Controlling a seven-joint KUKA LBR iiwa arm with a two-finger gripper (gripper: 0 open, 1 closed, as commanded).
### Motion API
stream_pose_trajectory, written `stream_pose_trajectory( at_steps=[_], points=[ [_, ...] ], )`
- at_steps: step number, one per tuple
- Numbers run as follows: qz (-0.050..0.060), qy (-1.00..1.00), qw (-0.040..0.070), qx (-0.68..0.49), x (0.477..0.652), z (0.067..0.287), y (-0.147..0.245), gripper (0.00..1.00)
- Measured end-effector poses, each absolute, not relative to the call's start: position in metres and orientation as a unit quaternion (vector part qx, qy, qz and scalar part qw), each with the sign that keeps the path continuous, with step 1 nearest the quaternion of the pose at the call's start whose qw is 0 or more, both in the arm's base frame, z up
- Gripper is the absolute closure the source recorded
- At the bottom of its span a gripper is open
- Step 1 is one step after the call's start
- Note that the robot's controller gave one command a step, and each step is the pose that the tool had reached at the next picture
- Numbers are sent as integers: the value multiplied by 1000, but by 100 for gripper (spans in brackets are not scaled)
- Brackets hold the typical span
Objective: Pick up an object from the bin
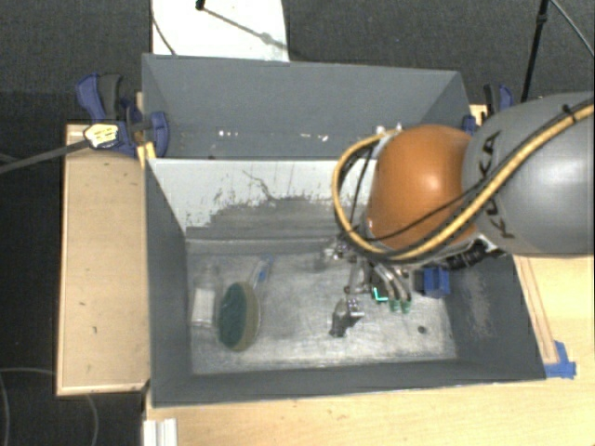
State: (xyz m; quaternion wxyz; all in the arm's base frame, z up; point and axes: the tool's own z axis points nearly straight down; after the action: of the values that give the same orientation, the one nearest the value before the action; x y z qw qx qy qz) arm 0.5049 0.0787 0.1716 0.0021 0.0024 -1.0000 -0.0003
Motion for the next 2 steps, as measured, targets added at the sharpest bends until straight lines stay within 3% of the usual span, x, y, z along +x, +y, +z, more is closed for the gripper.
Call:
stream_pose_trajectory(
  at_steps=[1, 2],
  points=[
    [-1, -1000, 2, 24, 502, 79, 175, 0],
    [6, -996, -2, 87, 485, 71, 240, 0]
  ],
)
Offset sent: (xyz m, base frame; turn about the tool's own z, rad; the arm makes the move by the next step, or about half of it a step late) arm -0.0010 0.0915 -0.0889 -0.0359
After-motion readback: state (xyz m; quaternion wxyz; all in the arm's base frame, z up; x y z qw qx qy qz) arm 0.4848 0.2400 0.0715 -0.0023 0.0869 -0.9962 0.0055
